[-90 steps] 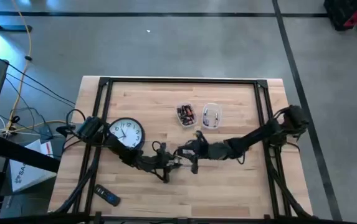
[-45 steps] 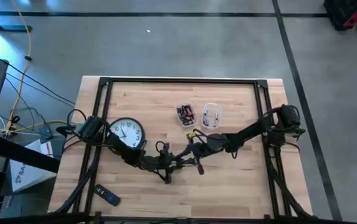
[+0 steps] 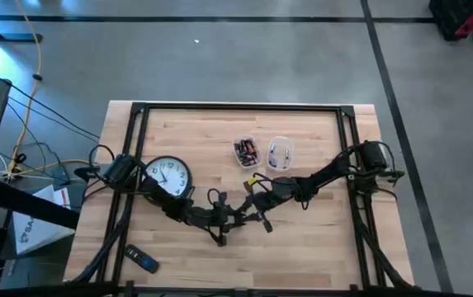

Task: Insert battery
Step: Close the lid of the black flashlight

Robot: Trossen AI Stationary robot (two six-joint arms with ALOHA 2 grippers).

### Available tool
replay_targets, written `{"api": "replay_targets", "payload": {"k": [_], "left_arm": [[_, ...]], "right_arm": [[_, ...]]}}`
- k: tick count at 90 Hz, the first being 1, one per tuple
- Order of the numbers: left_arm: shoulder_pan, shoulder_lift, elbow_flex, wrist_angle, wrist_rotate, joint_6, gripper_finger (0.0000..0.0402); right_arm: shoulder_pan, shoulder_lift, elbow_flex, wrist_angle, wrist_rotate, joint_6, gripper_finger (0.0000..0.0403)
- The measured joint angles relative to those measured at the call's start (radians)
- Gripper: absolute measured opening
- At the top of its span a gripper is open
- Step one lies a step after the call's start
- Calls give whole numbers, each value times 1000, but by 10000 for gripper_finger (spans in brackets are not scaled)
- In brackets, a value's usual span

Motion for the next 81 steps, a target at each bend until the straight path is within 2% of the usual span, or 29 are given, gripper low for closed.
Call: {"api": "replay_targets", "payload": {"k": [29,45,81], "left_arm": [[17,0,0,-8,119,14,97],[20,-1,0,-17,132,-1,97],[29,-2,0,-14,141,1,97]], "right_arm": [[-11,12,0,-2,-55,-14,72],[-32,12,-1,-31,-114,-9,72],[-37,10,30,-126,-160,-13,72]]}}
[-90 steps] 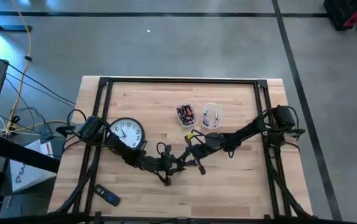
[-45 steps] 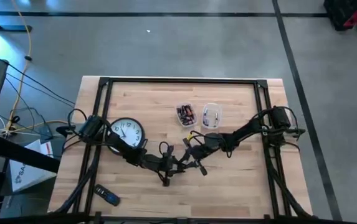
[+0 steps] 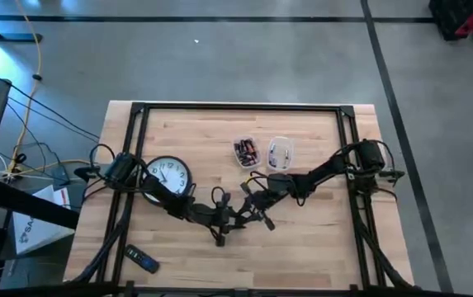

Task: Insert battery
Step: Close the lid of the black flashlight

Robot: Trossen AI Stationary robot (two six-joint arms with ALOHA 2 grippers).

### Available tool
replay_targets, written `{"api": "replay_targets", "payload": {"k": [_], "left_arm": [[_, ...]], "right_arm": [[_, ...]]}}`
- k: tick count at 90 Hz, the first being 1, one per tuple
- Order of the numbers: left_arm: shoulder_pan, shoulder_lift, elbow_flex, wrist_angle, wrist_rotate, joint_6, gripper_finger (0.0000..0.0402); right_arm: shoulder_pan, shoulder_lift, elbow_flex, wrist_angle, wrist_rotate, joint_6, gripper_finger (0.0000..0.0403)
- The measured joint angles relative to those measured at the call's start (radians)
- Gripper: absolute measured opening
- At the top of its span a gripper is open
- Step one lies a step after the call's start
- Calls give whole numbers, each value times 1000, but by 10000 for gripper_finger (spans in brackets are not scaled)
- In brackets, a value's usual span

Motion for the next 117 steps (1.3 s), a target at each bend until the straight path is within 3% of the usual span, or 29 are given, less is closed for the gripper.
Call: {"api": "replay_targets", "payload": {"k": [13,44,117], "left_arm": [[1,0,0,3,-8,-1,97],[-14,-4,-17,2,-79,-5,97],[-14,-6,-41,29,-135,4,97]], "right_arm": [[-3,0,11,-21,-4,-5,72],[13,0,-7,4,112,1,72],[62,2,-11,7,326,-10,72]]}}
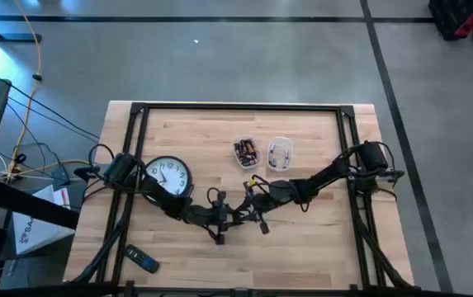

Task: Insert battery
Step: Close the lid of the black flashlight

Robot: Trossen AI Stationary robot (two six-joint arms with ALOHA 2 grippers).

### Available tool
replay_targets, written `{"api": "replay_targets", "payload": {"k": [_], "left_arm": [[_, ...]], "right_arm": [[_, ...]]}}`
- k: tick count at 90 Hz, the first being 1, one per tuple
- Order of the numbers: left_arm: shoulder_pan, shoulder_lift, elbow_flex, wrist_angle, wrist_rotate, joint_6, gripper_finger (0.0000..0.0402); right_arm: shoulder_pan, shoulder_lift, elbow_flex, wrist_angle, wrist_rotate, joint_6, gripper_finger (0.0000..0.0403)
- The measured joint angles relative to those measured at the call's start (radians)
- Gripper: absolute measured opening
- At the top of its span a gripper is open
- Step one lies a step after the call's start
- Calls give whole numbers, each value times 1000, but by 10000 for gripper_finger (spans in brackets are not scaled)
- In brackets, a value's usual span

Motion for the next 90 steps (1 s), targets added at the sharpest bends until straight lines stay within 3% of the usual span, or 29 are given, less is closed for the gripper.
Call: {"api": "replay_targets", "payload": {"k": [53,90], "left_arm": [[1,-38,-51,-2,-20,-16,97],[0,-38,-51,-3,-8,-9,97]], "right_arm": [[1,0,1,-23,95,-3,71],[-7,-4,1,-40,60,4,71]]}}
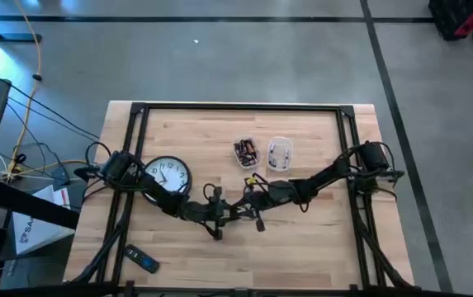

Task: Insert battery
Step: Close the lid of the black flashlight

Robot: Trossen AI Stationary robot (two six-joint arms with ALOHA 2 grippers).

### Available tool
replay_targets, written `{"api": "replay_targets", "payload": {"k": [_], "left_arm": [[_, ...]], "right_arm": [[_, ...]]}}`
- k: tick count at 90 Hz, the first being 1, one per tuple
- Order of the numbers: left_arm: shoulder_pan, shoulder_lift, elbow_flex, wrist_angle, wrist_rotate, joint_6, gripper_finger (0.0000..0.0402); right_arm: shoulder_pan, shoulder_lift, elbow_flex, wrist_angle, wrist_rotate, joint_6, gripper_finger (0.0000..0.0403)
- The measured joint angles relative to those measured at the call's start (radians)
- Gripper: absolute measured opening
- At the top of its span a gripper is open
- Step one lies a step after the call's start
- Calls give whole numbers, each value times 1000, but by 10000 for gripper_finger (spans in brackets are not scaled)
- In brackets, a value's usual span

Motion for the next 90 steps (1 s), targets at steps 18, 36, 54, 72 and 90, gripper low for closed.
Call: {"api": "replay_targets", "payload": {"k": [18,36,54,72,90], "left_arm": [[0,0,0,1,28,3,97],[0,2,-2,38,67,37,97],[-1,3,-2,54,84,51,97],[-1,5,4,60,82,64,97],[-1,5,6,54,50,68,97]], "right_arm": [[-40,0,0,4,-150,-2,71],[-80,1,0,10,-306,-17,71],[-83,2,-1,19,-331,-44,71],[-83,4,-2,25,-329,-39,71],[-82,4,-2,18,-293,-29,71]]}}
